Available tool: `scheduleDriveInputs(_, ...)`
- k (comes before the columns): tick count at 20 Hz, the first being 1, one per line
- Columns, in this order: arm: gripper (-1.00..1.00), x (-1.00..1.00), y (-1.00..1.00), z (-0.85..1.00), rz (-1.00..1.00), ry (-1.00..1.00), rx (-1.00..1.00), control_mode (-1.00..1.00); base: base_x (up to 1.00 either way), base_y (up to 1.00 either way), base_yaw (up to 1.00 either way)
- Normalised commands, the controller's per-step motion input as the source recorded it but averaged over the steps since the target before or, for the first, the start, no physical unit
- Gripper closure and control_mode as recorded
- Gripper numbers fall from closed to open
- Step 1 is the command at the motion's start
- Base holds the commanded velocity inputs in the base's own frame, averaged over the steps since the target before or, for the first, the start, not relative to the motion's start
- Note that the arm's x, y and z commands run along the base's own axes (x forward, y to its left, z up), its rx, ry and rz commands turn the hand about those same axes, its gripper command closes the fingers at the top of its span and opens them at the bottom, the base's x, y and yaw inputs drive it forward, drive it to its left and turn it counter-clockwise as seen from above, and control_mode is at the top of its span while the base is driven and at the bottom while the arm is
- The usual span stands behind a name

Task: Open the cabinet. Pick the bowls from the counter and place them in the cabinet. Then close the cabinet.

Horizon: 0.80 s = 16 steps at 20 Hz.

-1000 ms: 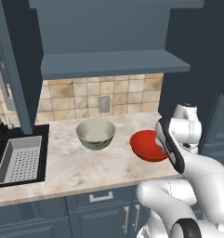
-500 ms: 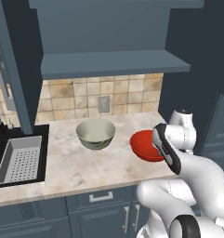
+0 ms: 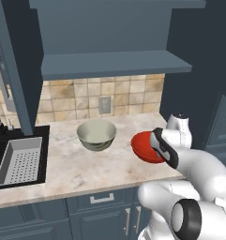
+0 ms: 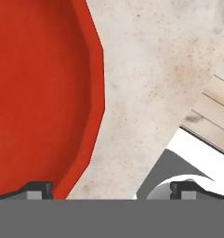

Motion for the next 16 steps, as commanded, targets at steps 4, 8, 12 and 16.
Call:
scheduleDriveInputs(4,-1.0,0.1,-0.16,0.0,0.0,0.0,0.03,-1.0,0.0,0.0,0.0)
scheduleDriveInputs(8,-1.0,0.11,-0.03,0.0,0.0,0.0,0.0,-1.0,0.0,0.0,0.0)
scheduleDriveInputs(12,-1.0,0.14,0.0,-0.15,0.0,0.0,0.0,-1.0,0.0,0.0,0.0)
scheduleDriveInputs(16,-1.0,0.2,0.0,-0.23,0.0,0.0,0.0,-1.0,0.0,0.0,0.0)
